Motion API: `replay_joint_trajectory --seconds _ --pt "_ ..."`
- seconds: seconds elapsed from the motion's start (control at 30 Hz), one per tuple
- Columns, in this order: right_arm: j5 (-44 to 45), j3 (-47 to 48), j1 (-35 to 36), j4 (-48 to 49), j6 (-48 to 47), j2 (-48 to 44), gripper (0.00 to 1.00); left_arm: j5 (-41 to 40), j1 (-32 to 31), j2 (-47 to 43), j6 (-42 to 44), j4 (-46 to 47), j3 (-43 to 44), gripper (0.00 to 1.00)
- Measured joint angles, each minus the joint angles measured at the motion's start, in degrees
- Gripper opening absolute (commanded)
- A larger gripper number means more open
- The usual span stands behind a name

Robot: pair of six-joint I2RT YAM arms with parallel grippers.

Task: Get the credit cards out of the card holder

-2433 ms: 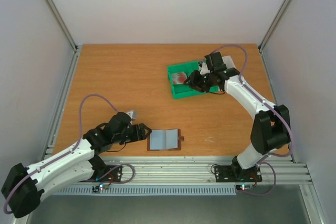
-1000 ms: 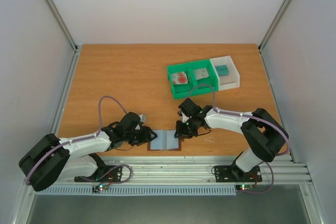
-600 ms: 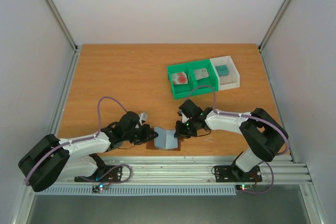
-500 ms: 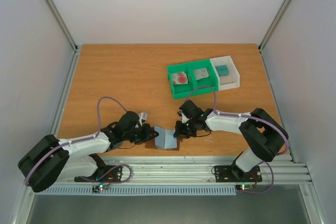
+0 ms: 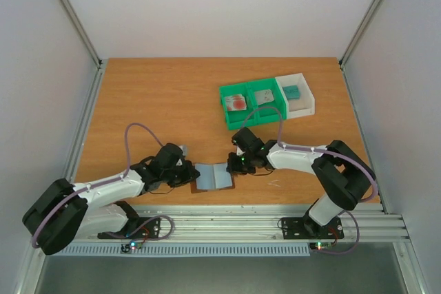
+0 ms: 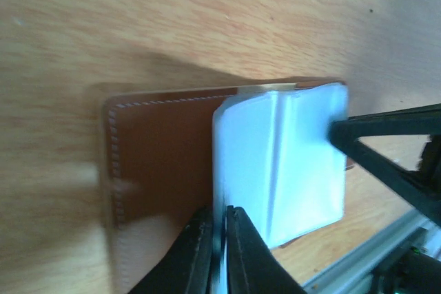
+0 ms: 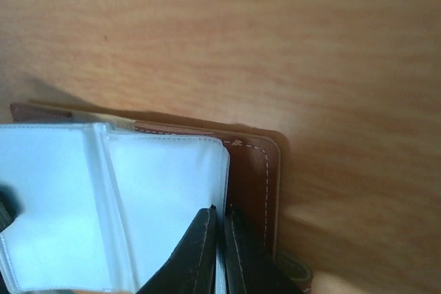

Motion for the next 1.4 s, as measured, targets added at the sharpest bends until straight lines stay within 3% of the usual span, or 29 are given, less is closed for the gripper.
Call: replay_joint_trajectory --seconds 0.13,0.23,0.33,0.4,0.43,0.6,0.7,0.8,0.97,1.17,1.4 --pt "3.6 1.7 -0.1 -0.9 -1.2 0.9 0.10 -1.8 1.3 0.0 1.3 -3.4 1.0 0.36" --pt "5.0 2.7 -0.3 -2.6 -2.0 0.9 0.18 -3.1 1.7 0.0 2.5 -6.9 2.6 0.59" --pt "6.4 3.4 -0.3 -4.7 -2.8 -0.1 0.26 -4.1 1.7 -1.4 3.3 -10.4 4.9 0.75" --pt "7.7 3.5 -0.3 -7.0 -3.3 -2.5 0.33 -4.7 1.7 -3.5 4.3 -12.8 6.4 0.96" --pt "8.5 3.8 -0.3 -8.6 -3.7 -4.2 0.36 -5.0 1.7 -4.5 5.0 -13.9 7.3 0.99" --pt "12.8 7.8 -0.3 -16.5 -5.0 -12.5 0.53 -6.7 1.7 -9.8 8.4 -21.1 12.9 0.99" --pt "15.6 11.1 -0.4 -21.4 -6.2 -17.6 0.79 -8.7 1.7 -13.0 11.5 -27.1 18.1 0.99" --pt "18.4 13.5 -0.4 -25.3 -7.1 -22.6 0.98 -11.0 1.7 -16.9 14.4 -32.5 23.4 0.99" --pt "23.1 18.7 -0.4 -31.4 -8.3 -28.7 0.98 -13.6 1.7 -22.3 18.6 -38.4 31.1 0.99" --pt "25.4 23.4 -0.4 -36.5 -8.6 -31.7 0.99 -16.1 1.7 -21.8 22.1 -47.4 39.6 0.99" --pt "25.8 28.7 -0.4 -40.3 -8.8 -36.0 0.99 -17.1 1.7 -23.2 24.0 -51.5 42.0 0.99"
